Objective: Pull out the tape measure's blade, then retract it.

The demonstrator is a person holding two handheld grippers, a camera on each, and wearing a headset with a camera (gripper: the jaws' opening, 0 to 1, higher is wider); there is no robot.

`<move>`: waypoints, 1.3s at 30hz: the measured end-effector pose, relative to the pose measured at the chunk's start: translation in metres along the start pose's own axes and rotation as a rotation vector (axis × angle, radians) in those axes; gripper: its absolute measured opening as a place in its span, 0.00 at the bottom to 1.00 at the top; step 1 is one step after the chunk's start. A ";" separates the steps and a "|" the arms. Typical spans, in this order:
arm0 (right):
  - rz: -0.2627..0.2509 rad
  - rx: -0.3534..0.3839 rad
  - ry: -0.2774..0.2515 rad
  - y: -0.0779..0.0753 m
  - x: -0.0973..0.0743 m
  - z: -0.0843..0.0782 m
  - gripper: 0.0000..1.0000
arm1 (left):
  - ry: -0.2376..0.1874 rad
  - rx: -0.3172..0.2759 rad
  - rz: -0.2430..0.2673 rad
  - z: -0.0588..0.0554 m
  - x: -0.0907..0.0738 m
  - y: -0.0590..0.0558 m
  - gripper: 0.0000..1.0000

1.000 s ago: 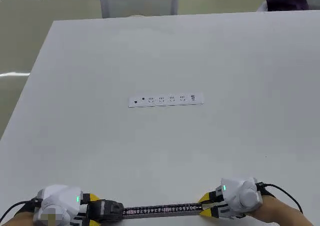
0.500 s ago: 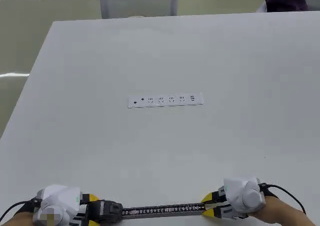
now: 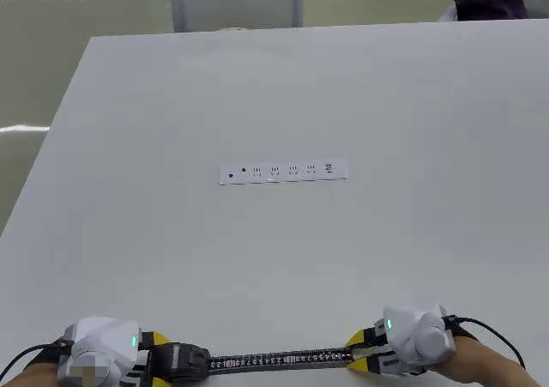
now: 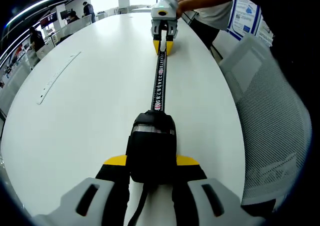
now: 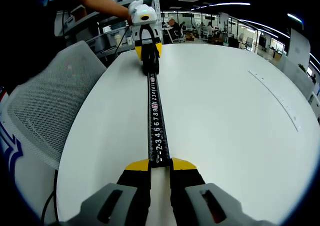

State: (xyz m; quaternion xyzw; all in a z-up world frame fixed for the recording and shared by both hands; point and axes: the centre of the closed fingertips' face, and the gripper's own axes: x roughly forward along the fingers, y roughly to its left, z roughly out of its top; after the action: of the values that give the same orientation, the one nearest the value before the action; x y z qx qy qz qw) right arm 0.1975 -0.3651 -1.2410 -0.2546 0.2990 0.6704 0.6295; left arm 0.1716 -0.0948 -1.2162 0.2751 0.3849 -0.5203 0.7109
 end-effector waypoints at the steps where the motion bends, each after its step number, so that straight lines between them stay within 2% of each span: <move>1: 0.001 -0.008 0.002 0.000 0.000 0.000 0.12 | 0.001 -0.001 0.000 0.000 0.000 0.000 0.29; 12: -0.004 -0.043 0.027 0.001 0.001 0.000 0.13 | 0.012 0.009 0.001 0.000 0.001 0.000 0.30; 21: -0.017 -0.031 0.040 -0.001 0.001 -0.002 0.15 | 0.060 0.040 0.005 -0.005 0.009 -0.001 0.32; 30: -0.014 -0.032 0.057 0.003 0.000 -0.001 0.23 | 0.069 0.064 0.018 -0.005 0.009 -0.001 0.33; 39: -0.036 -0.004 0.059 0.004 -0.007 0.001 0.30 | 0.059 0.021 0.025 -0.003 0.006 0.000 0.41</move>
State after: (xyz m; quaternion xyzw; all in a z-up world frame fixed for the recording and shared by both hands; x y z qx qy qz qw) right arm 0.1938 -0.3692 -1.2353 -0.2811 0.3115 0.6518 0.6317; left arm 0.1721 -0.0954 -1.2233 0.3025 0.3968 -0.5072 0.7027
